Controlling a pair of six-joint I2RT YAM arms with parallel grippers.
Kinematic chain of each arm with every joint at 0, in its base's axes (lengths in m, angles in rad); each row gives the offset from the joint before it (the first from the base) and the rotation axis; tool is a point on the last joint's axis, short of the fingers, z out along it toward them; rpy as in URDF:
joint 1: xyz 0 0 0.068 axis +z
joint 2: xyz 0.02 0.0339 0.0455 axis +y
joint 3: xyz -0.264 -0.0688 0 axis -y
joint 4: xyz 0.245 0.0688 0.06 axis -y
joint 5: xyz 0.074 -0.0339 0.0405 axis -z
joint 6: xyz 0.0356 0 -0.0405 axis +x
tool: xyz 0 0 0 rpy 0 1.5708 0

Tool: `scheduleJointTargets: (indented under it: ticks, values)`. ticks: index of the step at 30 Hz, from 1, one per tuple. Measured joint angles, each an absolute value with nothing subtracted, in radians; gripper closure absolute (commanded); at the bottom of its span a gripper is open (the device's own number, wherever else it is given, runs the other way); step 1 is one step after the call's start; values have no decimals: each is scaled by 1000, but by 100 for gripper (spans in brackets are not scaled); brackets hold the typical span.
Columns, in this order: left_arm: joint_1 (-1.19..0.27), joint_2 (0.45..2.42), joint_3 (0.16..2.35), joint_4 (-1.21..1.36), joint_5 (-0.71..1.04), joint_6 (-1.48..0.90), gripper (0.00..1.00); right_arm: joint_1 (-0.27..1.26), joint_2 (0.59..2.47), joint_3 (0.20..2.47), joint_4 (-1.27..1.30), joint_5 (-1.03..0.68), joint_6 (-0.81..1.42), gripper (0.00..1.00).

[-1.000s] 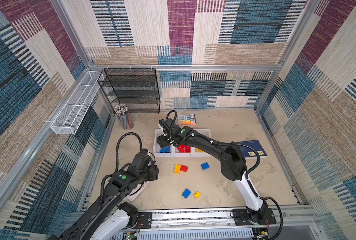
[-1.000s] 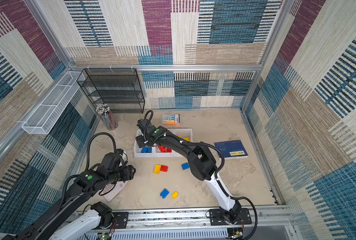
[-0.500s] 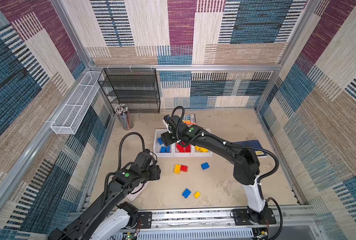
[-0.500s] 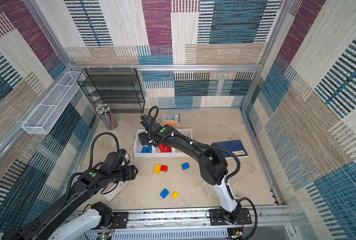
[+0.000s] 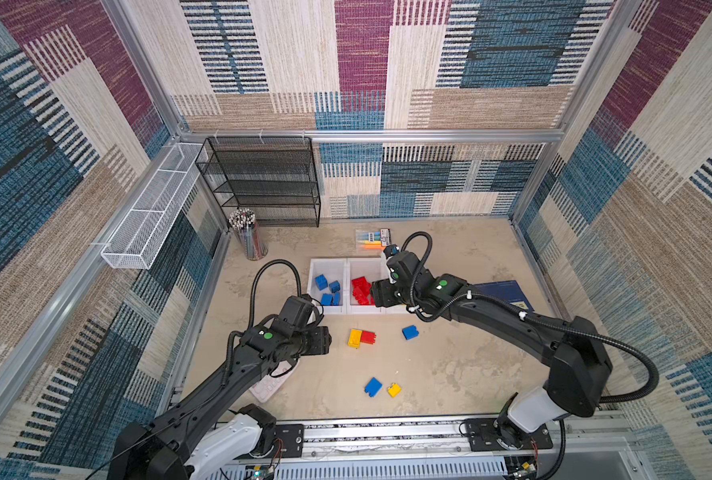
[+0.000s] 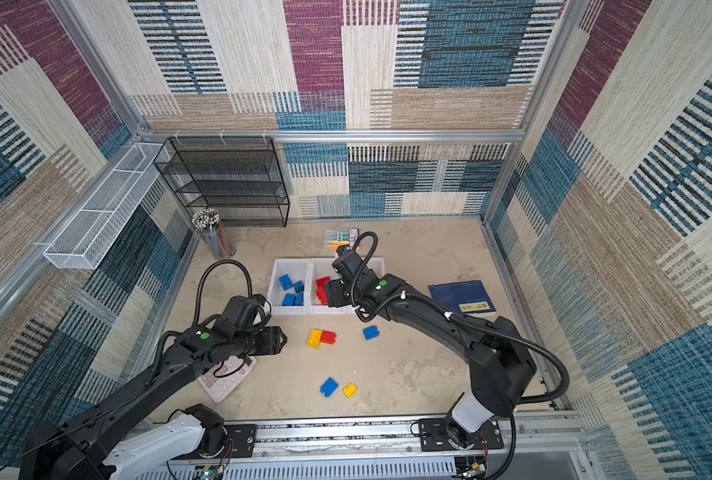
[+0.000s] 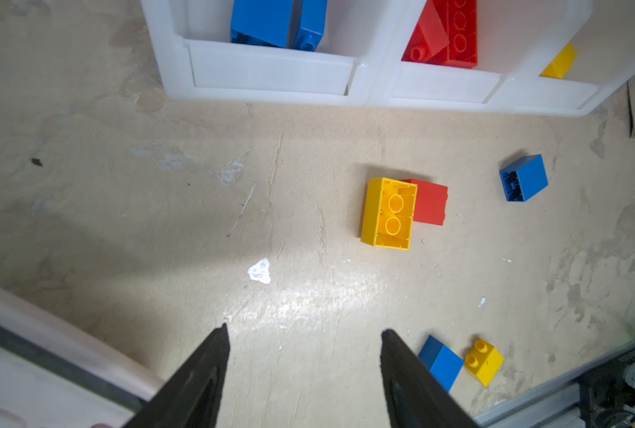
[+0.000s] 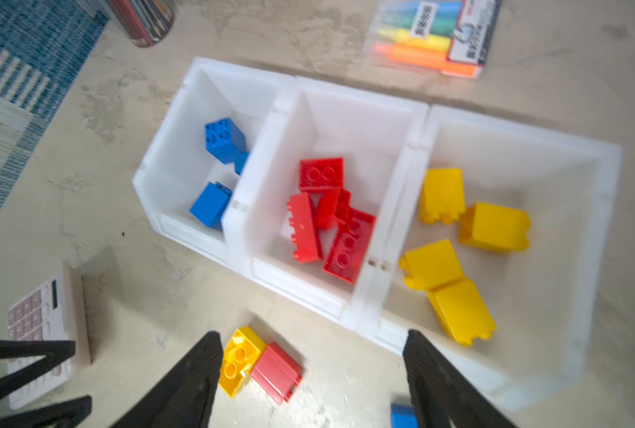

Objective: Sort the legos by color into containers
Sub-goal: 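Draw the right gripper back while the left moves toward a yellow brick, then grasp the yellow brick beside the red brick with the left gripper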

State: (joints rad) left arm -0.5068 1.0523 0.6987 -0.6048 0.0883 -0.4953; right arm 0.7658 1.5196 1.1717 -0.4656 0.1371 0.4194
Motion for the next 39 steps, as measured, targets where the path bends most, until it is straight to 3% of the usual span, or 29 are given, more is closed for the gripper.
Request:
scheduleJointTargets:
  ticks: [8, 22, 29, 39]
  values:
    - [-550, 1193, 728, -532, 137, -467, 33, 741, 1328, 952, -462, 172, 533, 19]
    - [-643, 1509, 864, -464, 185, -410, 38, 726, 1230, 907, -487, 220, 586, 18]
    - [-651, 1598, 900, -461, 186, -374, 47, 726, 1194, 878, -493, 221, 598, 18]
    - [-656, 1660, 928, -456, 190, -352, 66, 724, 1166, 855, -500, 228, 609, 18]
